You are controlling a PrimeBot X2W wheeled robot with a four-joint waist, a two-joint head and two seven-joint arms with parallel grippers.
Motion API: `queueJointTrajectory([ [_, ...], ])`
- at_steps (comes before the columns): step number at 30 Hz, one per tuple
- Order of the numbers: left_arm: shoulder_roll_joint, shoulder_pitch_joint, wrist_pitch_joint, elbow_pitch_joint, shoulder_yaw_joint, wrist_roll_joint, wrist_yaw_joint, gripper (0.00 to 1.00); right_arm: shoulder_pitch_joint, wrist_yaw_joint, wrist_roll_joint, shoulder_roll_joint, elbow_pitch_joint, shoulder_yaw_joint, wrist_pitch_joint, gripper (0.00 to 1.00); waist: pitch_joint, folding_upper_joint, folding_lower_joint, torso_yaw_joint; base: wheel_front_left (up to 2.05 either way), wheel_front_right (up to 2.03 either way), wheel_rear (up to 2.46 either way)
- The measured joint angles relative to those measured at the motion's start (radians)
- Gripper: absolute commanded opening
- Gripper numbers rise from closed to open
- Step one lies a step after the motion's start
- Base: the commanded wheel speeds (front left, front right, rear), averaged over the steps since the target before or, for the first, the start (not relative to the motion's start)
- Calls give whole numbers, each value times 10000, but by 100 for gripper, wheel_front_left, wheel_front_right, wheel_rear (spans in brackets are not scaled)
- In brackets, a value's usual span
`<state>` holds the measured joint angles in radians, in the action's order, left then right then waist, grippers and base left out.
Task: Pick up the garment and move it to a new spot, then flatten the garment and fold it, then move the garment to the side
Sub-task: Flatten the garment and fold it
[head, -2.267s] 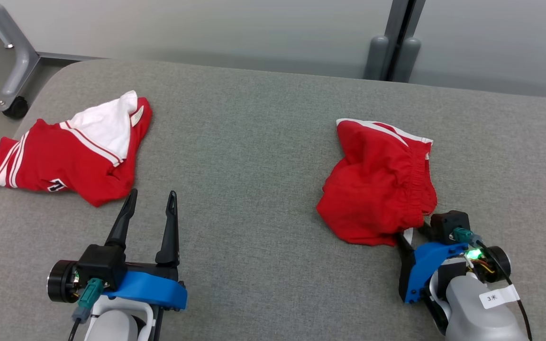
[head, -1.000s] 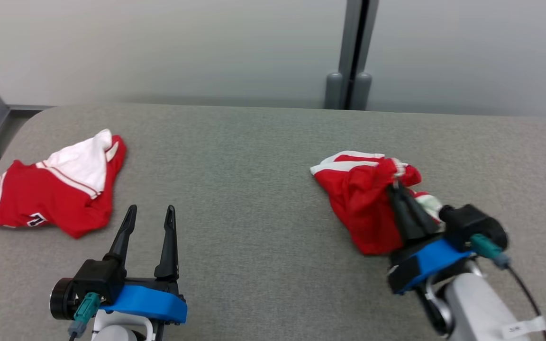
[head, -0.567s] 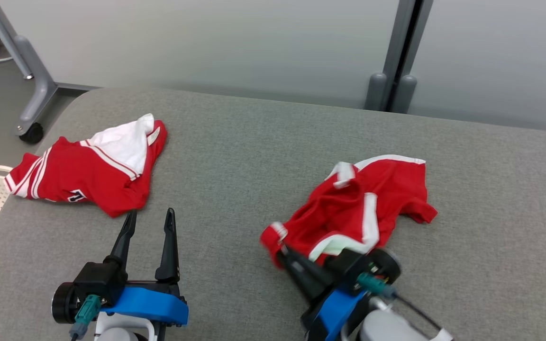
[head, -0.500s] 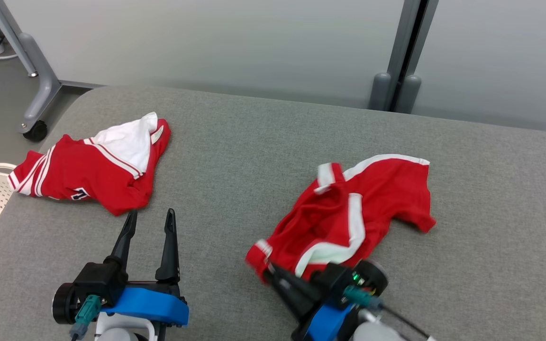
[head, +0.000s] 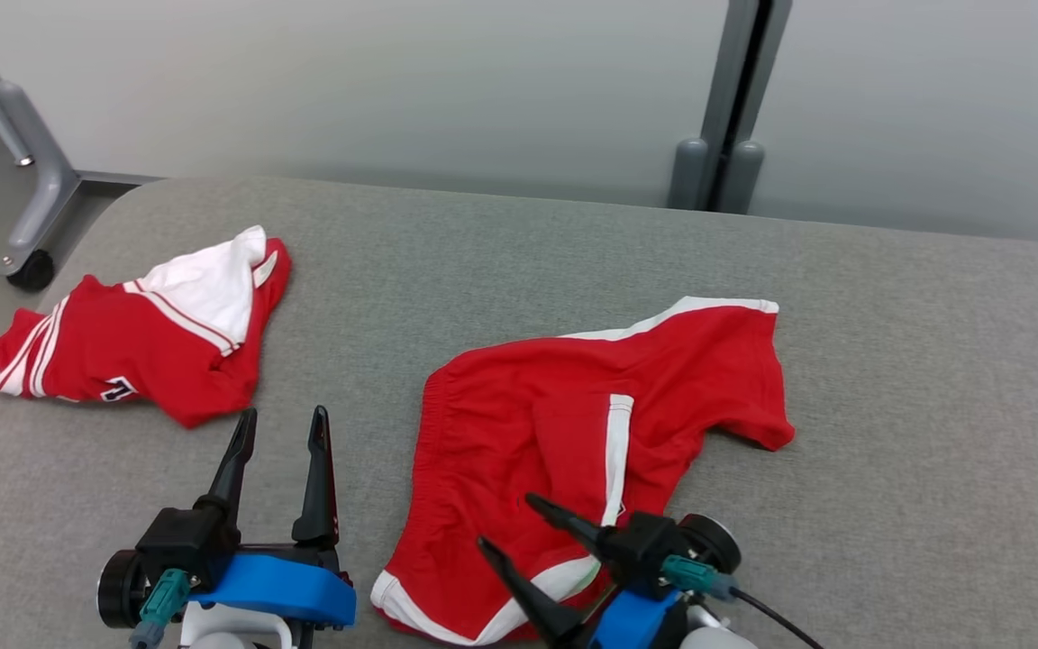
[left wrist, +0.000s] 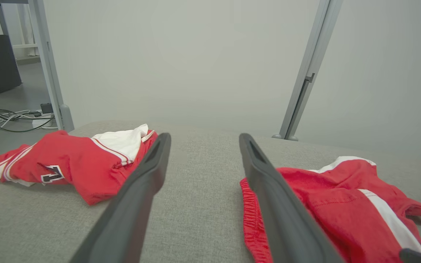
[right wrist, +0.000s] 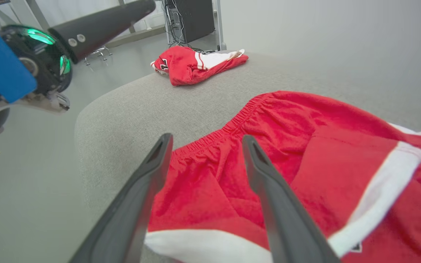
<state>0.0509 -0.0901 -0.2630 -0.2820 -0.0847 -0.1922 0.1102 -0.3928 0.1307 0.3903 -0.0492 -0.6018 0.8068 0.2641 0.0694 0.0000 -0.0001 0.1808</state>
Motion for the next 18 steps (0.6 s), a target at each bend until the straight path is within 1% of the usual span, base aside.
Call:
queueJointTrajectory([
  [3,-2,44,0,-13,52,48,-10,100,432,0,-426,-46,376,-859,-2,100,-78,0,1,-190,0,0,0],
  [10,-2,250,0,25,224,280,2,100,1560,-2,-1093,-558,1657,-3371,0,100,-233,0,1,-680,0,0,0],
  [14,0,384,0,81,389,428,29,100,2330,-2,-1409,-596,2290,-4798,-2,100,-357,0,0,-908,0,0,0],
  [18,0,641,0,159,558,537,40,100,3086,-2,-1703,-566,2742,-5925,-2,100,-495,0,0,-1128,0,0,0],
])
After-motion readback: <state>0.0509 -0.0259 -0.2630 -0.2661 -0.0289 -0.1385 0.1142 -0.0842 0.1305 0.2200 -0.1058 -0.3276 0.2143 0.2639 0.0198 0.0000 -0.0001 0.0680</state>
